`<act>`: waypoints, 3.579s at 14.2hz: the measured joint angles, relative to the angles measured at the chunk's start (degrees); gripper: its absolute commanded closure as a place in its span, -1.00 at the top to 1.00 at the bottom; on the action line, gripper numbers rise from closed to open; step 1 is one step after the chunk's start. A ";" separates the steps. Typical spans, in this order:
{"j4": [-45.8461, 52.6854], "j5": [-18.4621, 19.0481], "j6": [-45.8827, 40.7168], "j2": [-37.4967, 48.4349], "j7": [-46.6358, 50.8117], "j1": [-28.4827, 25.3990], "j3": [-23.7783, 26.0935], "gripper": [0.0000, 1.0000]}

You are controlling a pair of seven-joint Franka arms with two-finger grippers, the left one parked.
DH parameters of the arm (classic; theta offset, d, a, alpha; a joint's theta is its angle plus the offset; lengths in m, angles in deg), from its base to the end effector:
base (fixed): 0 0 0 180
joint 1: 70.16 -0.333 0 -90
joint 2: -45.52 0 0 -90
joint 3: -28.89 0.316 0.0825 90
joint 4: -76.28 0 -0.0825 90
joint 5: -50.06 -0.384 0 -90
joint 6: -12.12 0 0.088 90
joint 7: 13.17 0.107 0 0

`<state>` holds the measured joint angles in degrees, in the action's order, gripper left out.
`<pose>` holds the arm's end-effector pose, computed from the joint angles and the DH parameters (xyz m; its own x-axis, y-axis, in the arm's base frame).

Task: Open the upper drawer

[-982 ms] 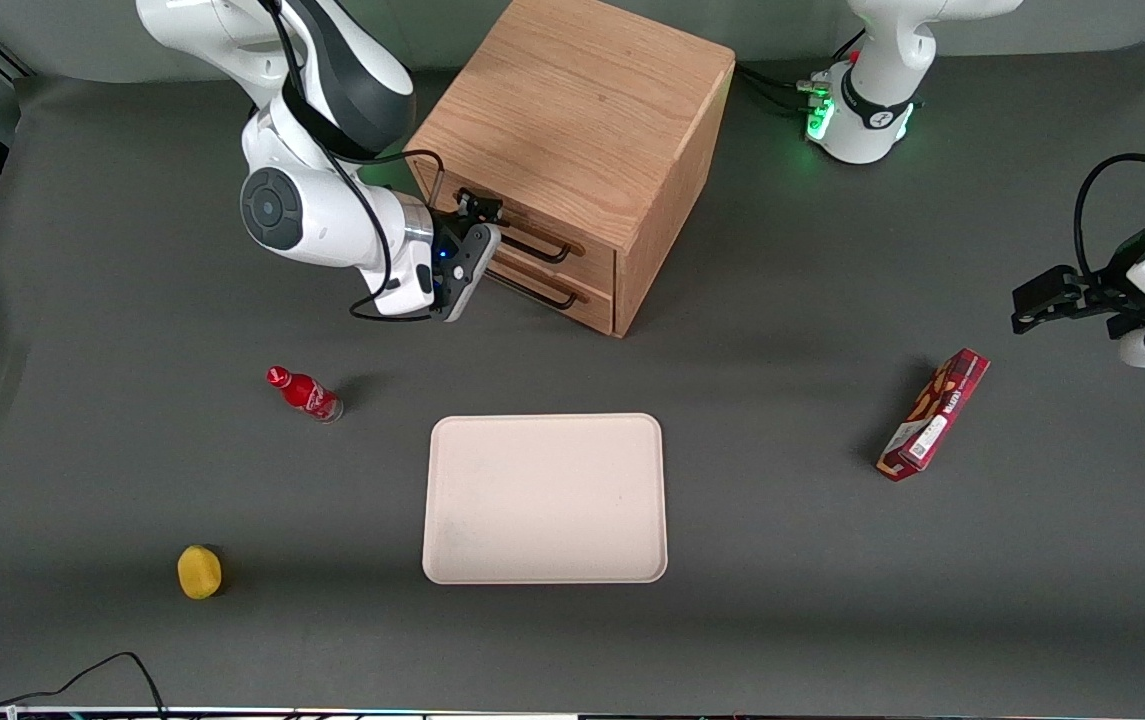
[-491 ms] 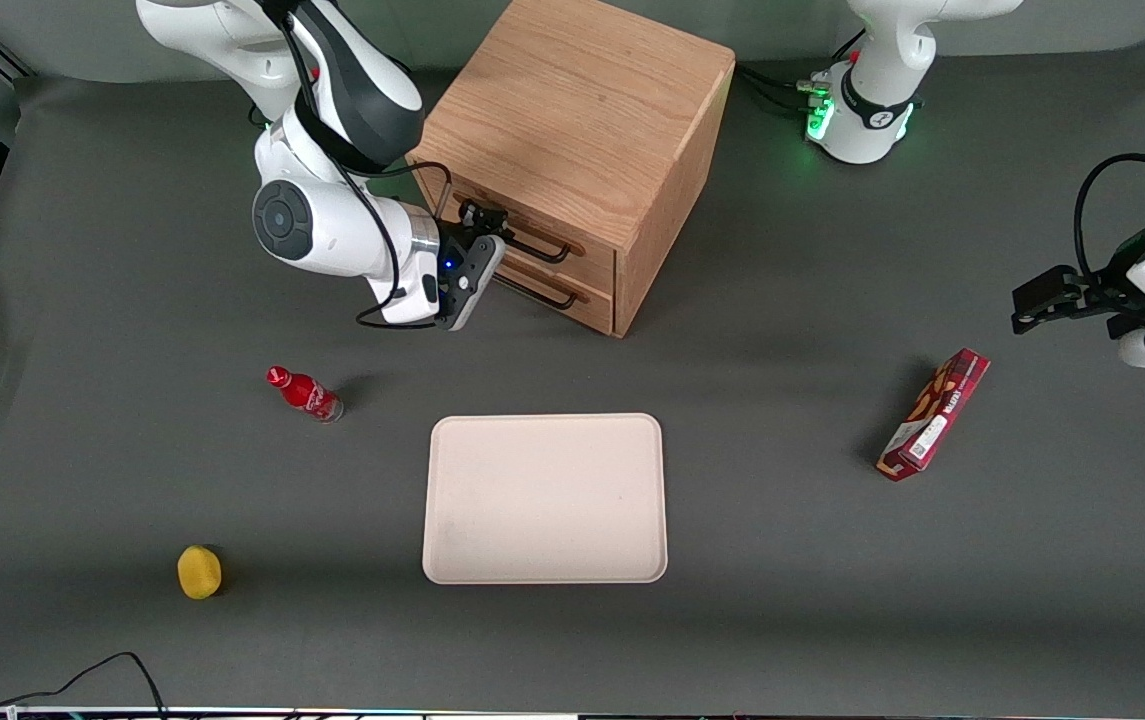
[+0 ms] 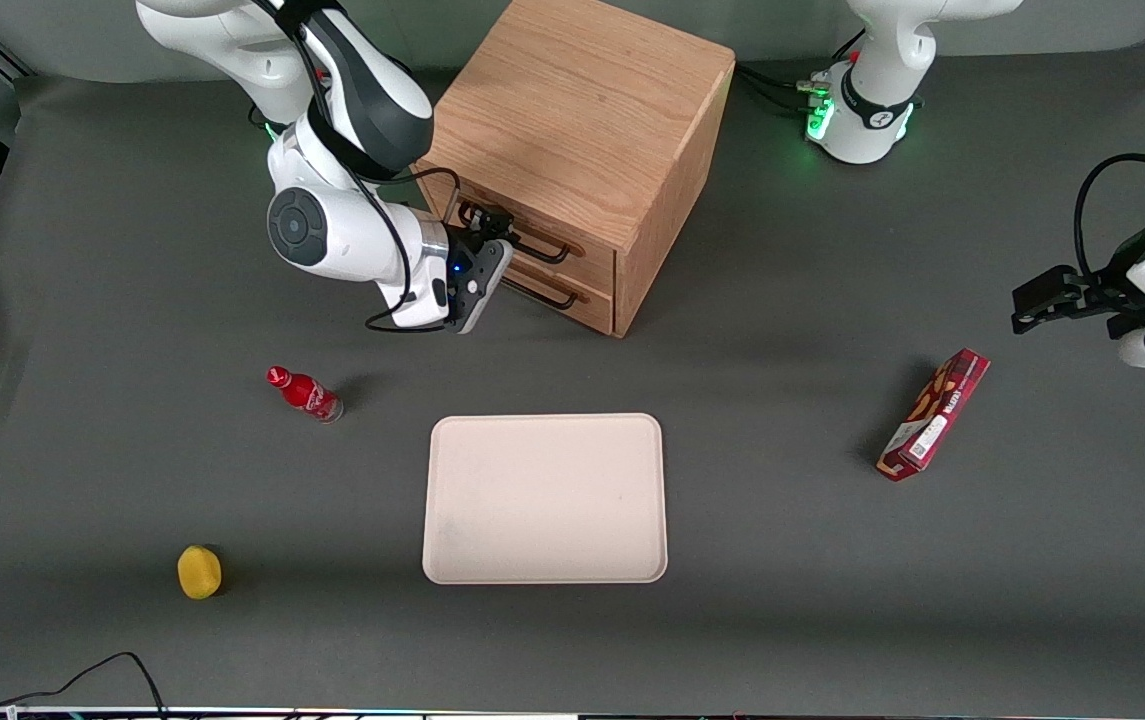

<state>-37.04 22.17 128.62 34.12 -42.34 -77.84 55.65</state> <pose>0.4689 0.3434 0.3768 0.6662 0.7427 0.0675 0.6678 -0.5538 -0.4972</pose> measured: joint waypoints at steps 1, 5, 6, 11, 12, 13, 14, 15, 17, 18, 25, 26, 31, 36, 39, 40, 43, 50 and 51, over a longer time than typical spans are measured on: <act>0.17 0.71 0.07 -0.19 0.00 -0.02 0.02 1.00; 2.30 4.35 1.42 -2.53 0.00 0.22 -1.18 1.00; 3.40 5.40 1.73 -3.80 0.00 0.32 -1.94 1.00; 9.29 7.67 0.50 -8.73 -0.34 0.80 -4.92 1.00; 10.60 8.12 -0.83 -9.31 -0.34 0.79 -5.37 1.00; 11.90 8.34 -2.18 -9.82 -0.34 0.79 -5.85 1.00; 13.20 8.46 -3.38 -10.33 -0.36 0.80 -6.38 1.00; 14.39 8.51 -4.33 -10.78 -0.45 0.79 -6.88 1.00; 16.14 8.55 -5.22 -11.73 -1.04 0.79 -7.73 1.00; 16.77 8.60 -5.24 -12.21 -1.37 0.79 -8.14 1.00; 24.15 11.20 -7.44 -17.77 -2.36 0.85 -10.46 1.00; 25.66 11.36 -8.36 -18.68 -2.42 0.87 -10.81 1.00; 30.52 12.93 -11.41 -21.41 -3.55 1.00 -12.65 1.00; 33.01 13.94 -14.16 -21.95 -3.71 0.97 -13.70 1.00; 36.74 13.94 -18.32 -21.42 -3.53 0.56 -13.54 1.00; 37.95 13.94 -19.95 -20.50 -3.16 0.43 -13.43 1.00; 39.93 13.99 -24.93 -14.38 0.98 0.23 -13.20 1.00; 39.94 19.82 -36.27 3.81 33.00 0.32 -14.42 1.00; 39.87 22.85 -37.61 5.40 34.85 0.39 -16.23 1.00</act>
<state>2.82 45.01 91.01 39.52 -7.49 -77.46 39.42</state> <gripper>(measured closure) 0.000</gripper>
